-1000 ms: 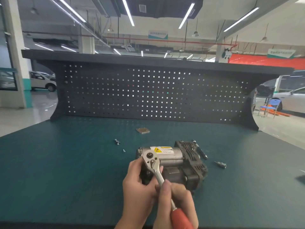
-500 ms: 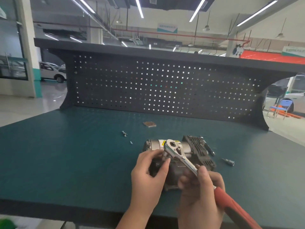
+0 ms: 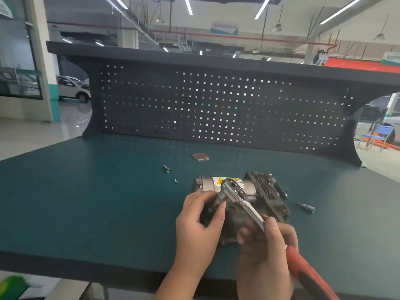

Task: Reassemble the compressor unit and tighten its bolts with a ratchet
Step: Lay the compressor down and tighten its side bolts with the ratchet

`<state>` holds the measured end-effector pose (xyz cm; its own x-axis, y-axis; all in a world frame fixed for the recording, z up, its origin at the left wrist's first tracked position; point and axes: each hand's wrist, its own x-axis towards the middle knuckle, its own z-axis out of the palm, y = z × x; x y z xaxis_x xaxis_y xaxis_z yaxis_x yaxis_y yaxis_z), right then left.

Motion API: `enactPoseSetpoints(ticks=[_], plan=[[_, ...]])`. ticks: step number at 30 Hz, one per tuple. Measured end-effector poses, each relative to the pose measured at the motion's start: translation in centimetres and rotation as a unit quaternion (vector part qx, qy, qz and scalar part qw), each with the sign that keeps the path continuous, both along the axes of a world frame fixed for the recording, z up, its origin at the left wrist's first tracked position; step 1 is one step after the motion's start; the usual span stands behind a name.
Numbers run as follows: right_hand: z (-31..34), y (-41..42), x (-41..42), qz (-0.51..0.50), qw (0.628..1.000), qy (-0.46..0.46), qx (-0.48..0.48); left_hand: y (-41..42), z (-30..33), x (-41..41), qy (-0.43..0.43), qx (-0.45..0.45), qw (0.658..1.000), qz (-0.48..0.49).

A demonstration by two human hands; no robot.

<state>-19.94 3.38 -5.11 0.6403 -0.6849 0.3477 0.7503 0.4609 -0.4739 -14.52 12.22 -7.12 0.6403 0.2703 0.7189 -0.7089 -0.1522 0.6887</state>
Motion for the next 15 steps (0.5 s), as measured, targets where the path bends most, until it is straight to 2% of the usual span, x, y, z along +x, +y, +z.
enactPoseSetpoints(ticks=[1,2,6,11,13,15], plan=[[-1.4,-0.2,-0.1,0.024,0.999,-0.018,-0.025,0.0,-0.1,0.0,0.000,0.001,1.000,0.000],[-1.0,0.5,-0.3,0.032,0.997,0.003,-0.076,0.0,-0.1,0.1,0.002,0.001,1.000,-0.001],[-1.3,0.6,-0.4,-0.012,0.987,0.010,-0.163,0.0,0.0,-0.1,0.004,-0.006,1.000,-0.012],[-0.8,0.6,-0.2,-0.039,0.981,0.008,-0.191,-0.3,0.2,-0.1,-0.011,-0.054,0.998,-0.010],[-0.6,1.1,-0.5,-0.098,0.972,-0.001,-0.212,-0.6,0.4,-0.1,-0.012,-0.053,0.998,0.007],[-0.4,2.6,-0.9,-0.188,0.947,-0.031,-0.257,-0.7,0.4,-0.1,-0.003,-0.074,0.997,0.003]])
